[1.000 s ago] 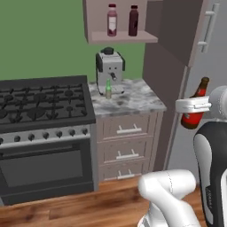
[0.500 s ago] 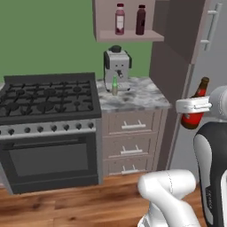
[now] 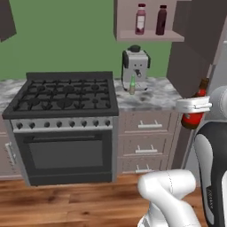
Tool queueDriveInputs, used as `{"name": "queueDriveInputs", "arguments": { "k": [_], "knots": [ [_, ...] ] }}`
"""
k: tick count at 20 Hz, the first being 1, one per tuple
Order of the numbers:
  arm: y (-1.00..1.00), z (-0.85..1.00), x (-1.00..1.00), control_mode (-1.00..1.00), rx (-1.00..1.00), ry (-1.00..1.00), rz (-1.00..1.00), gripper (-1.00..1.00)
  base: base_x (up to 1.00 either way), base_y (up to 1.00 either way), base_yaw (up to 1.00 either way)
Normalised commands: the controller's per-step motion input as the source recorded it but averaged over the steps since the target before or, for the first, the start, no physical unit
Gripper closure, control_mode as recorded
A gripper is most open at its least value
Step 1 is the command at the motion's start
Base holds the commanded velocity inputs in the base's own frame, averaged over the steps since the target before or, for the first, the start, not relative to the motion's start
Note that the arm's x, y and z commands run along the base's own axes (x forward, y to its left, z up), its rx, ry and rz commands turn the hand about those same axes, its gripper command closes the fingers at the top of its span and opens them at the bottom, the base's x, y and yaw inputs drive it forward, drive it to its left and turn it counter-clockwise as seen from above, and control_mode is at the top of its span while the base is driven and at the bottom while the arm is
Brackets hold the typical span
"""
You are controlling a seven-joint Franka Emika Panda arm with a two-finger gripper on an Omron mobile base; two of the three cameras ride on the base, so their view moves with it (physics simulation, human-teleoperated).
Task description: Sort all alcoholic drinks to one cabinet, and non-alcoholic drinks to the other.
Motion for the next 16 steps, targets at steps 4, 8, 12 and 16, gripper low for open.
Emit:
{"name": "queueDriveInputs", "arguments": {
  "k": [4,8,12,16],
  "knots": [
    [0.0,0.0,0.0,1.0,0.0,0.0,0.0,1.0,0.0,0.45,0.2],
    [0.0,0.0,0.0,1.0,0.0,0.0,0.0,1.0,0.02,0.44,0.16],
    [0.0,0.0,0.0,1.0,0.0,0.0,0.0,1.0,0.21,0.5,0.09],
    [0.0,0.0,0.0,1.0,0.0,0.0,0.0,1.0,0.34,0.58,0.04]
  ]
}}
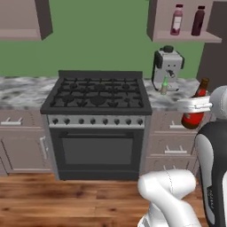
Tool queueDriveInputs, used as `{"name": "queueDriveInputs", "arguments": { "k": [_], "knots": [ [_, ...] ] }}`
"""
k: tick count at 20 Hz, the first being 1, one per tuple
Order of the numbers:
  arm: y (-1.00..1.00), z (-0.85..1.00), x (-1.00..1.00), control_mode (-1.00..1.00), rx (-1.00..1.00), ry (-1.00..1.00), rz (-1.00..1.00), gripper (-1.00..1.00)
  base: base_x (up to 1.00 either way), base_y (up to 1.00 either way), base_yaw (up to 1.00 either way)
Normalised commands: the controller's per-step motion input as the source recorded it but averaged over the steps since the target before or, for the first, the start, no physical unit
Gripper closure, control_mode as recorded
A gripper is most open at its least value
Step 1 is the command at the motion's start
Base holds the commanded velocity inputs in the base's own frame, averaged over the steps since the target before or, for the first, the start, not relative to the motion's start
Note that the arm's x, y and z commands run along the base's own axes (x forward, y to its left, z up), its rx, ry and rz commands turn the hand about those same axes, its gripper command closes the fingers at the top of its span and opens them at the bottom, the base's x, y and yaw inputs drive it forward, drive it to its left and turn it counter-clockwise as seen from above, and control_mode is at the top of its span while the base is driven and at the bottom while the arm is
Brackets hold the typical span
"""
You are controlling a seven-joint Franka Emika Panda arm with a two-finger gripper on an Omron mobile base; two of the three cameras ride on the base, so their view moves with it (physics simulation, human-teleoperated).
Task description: Sort all alcoholic drinks to one cabinet, and non-alcoholic drinks to the other.
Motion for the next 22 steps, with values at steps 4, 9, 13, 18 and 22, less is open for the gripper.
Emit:
{"name": "queueDriveInputs", "arguments": {
  "k": [4,9,13,18,22],
  "knots": [
    [0.0,0.0,0.0,1.0,0.0,0.0,0.0,1.0,0.39,0.63,0.0],
    [0.0,0.0,0.0,1.0,0.0,0.0,0.0,1.0,0.44,0.64,0.0],
    [0.0,0.0,0.0,1.0,0.0,0.0,0.0,1.0,0.49,0.58,0.0],
    [0.0,0.0,0.0,1.0,0.0,0.0,0.0,1.0,0.57,0.39,0.0],
    [0.0,0.0,0.0,1.0,0.0,0.0,0.0,1.0,0.56,0.31,0.0]
  ]
}}
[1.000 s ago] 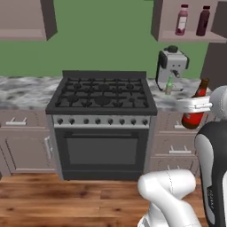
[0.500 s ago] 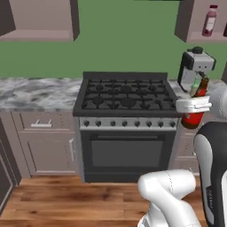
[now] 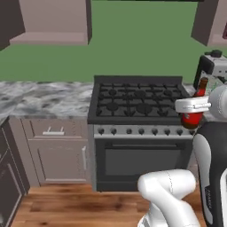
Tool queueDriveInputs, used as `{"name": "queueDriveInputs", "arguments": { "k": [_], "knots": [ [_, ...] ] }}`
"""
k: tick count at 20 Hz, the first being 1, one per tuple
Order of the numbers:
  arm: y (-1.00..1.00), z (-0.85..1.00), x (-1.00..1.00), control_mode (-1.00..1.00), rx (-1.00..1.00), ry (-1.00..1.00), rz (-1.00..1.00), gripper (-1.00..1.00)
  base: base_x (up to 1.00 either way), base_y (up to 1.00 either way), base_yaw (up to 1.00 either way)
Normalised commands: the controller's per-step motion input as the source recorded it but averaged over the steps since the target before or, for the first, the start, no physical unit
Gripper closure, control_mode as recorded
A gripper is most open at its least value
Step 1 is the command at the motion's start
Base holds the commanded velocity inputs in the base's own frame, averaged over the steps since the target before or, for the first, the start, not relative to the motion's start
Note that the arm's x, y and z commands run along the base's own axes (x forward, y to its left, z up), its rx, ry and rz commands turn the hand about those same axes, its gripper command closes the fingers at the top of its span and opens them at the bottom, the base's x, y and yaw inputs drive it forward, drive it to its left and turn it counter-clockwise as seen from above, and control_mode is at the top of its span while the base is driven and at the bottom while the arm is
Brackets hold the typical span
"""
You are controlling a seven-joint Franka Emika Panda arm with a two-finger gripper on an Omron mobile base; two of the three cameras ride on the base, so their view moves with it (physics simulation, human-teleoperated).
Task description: Sort all alcoholic drinks to one cabinet, and non-alcoholic drinks to the other.
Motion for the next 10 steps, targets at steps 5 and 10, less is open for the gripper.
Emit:
{"name": "queueDriveInputs", "arguments": {
  "k": [5,10],
  "knots": [
    [0.0,0.0,0.0,1.0,0.0,0.0,0.0,1.0,0.53,0.28,0.0],
    [0.0,0.0,0.0,1.0,0.0,0.0,0.0,1.0,0.5,0.33,0.0]
  ]
}}
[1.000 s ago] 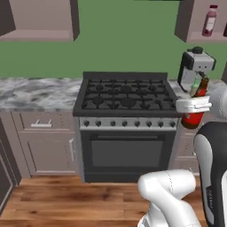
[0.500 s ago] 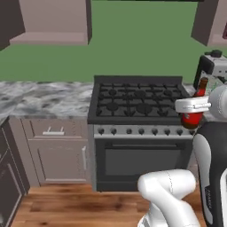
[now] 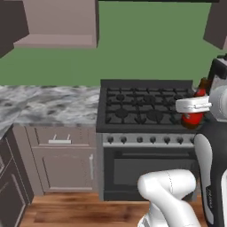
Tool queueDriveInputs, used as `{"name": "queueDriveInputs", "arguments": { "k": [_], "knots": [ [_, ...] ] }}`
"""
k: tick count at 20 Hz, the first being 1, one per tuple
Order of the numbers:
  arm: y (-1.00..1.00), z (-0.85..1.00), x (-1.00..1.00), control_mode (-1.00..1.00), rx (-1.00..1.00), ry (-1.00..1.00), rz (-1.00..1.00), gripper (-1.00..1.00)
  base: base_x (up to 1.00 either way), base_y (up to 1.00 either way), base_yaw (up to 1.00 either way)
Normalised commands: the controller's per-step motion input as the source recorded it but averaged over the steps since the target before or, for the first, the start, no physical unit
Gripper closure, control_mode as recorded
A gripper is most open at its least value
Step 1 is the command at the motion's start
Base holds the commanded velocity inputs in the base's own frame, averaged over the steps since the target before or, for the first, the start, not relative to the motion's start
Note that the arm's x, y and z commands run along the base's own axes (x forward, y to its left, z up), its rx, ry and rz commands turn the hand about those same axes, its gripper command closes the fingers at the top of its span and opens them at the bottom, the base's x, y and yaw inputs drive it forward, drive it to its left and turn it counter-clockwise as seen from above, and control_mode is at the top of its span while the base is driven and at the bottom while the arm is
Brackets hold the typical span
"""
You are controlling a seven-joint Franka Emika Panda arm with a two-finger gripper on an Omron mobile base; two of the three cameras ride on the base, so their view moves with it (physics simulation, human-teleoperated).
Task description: Sort all alcoholic drinks to one cabinet, and non-alcoholic drinks to the other.
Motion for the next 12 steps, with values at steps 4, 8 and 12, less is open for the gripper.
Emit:
{"name": "queueDriveInputs", "arguments": {
  "k": [4,8,12],
  "knots": [
    [0.0,0.0,0.0,1.0,0.0,0.0,0.0,1.0,0.52,0.35,0.0],
    [0.0,0.0,0.0,1.0,0.0,0.0,0.0,1.0,0.5,0.37,0.0],
    [0.0,0.0,0.0,1.0,0.0,0.0,0.0,1.0,0.47,0.35,0.0]
  ]
}}
